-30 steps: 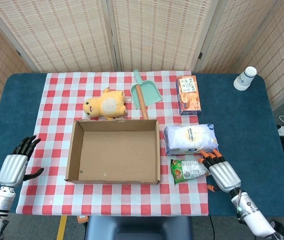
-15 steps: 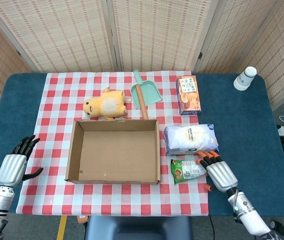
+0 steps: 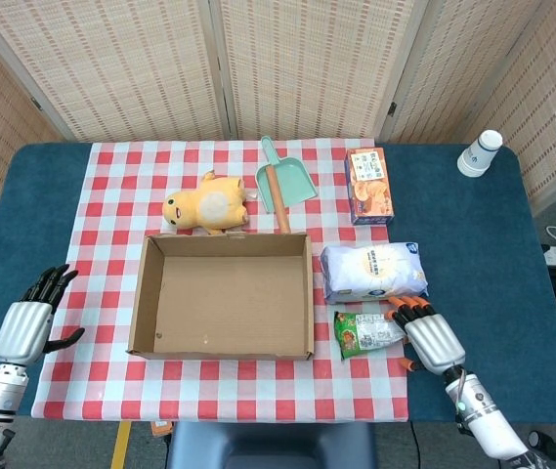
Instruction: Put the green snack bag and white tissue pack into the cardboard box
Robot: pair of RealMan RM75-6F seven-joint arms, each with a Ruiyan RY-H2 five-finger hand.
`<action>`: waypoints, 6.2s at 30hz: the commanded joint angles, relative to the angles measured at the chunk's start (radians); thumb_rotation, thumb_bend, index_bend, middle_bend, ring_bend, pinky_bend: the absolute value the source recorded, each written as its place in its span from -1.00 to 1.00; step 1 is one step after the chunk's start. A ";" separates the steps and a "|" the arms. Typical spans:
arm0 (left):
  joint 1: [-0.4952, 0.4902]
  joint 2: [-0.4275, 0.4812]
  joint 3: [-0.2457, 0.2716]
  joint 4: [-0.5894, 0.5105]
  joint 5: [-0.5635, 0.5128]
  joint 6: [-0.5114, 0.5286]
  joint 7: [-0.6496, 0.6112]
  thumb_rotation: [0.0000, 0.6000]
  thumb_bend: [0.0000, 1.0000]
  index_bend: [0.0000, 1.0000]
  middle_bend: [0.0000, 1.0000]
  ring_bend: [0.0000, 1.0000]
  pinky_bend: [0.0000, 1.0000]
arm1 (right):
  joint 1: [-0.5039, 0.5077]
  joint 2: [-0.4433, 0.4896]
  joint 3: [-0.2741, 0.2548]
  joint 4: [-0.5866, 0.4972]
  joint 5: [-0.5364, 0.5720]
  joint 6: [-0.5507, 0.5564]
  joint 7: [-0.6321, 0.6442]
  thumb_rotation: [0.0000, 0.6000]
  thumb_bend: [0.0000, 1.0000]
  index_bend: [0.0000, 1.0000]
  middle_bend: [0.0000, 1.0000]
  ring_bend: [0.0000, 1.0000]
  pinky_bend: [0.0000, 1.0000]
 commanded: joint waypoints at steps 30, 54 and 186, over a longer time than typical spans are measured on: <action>0.000 0.005 -0.001 -0.002 -0.003 -0.005 -0.010 1.00 -0.62 -0.79 -0.94 -1.00 -0.55 | 0.000 -0.069 0.012 0.063 -0.013 0.050 0.026 1.00 -0.59 -0.01 -0.46 -0.56 -0.26; 0.003 0.011 -0.004 -0.003 -0.004 0.002 -0.019 1.00 -0.62 -0.79 -0.94 -1.00 -0.55 | -0.009 -0.122 0.025 0.128 -0.017 0.095 0.023 1.00 -0.47 0.67 0.12 0.05 0.38; 0.001 0.004 -0.026 0.024 -0.040 -0.011 -0.031 1.00 -0.63 -0.76 -0.94 -1.00 -0.54 | 0.397 0.227 0.150 -0.092 0.451 -0.285 -0.137 1.00 -1.00 -1.00 -0.84 -1.00 -0.86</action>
